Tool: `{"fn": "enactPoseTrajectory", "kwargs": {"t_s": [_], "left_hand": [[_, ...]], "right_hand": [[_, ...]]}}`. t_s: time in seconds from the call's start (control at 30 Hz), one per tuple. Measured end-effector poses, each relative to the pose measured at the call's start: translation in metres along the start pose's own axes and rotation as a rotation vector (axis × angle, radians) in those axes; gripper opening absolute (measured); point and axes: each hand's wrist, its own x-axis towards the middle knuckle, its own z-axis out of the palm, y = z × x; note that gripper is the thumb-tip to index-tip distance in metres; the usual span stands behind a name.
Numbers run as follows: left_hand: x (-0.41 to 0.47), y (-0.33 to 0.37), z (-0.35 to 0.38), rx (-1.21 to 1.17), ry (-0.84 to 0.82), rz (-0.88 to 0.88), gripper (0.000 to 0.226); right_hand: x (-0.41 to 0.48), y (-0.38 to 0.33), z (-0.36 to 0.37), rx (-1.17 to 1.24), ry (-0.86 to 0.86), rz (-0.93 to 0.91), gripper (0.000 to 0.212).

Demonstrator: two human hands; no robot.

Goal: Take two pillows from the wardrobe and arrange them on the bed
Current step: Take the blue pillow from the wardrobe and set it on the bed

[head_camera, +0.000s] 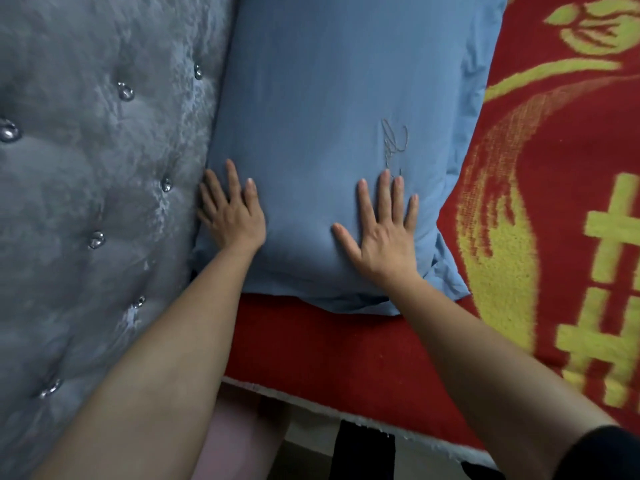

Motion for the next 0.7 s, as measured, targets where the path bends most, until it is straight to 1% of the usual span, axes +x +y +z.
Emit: {"fn": "enactPoseTrajectory", "kwargs": {"t_s": [0.07,0.13,0.23,0.3,0.4,0.47,0.53,0.6,0.7], "left_hand": [[-0.012,0.000,0.002,-0.004,0.021,0.013,0.057],[-0.026,-0.004,0.003,0.006,-0.004,0.029,0.059],[-0.043,-0.005,-0.001,0.027,-0.036,0.049,0.064],[-0.053,0.003,-0.015,0.057,-0.055,0.085,0.067],[-0.074,0.027,-0.051,0.111,-0.024,0.279,0.067],[-0.093,0.051,-0.084,0.123,0.045,0.412,0.066],[-0.118,0.074,-0.120,0.156,0.115,0.506,0.066],[-0.152,0.095,-0.161,0.178,0.186,0.550,0.067],[-0.219,0.126,-0.222,0.142,0.315,0.521,0.069]], "right_hand": [[-0.026,0.012,0.004,-0.027,-0.031,-0.041,0.084],[-0.041,0.022,0.004,-0.065,-0.073,-0.077,0.084],[-0.041,0.026,-0.010,-0.090,-0.108,-0.107,0.085],[-0.036,0.027,-0.034,-0.104,-0.105,-0.144,0.084],[-0.030,0.039,-0.087,-0.106,-0.019,-0.198,0.081],[-0.027,0.056,-0.135,-0.101,0.074,-0.207,0.079],[-0.028,0.080,-0.189,-0.128,0.151,-0.212,0.079],[-0.037,0.107,-0.245,-0.137,0.212,-0.209,0.080],[-0.068,0.141,-0.320,-0.127,0.253,-0.201,0.081]]}}
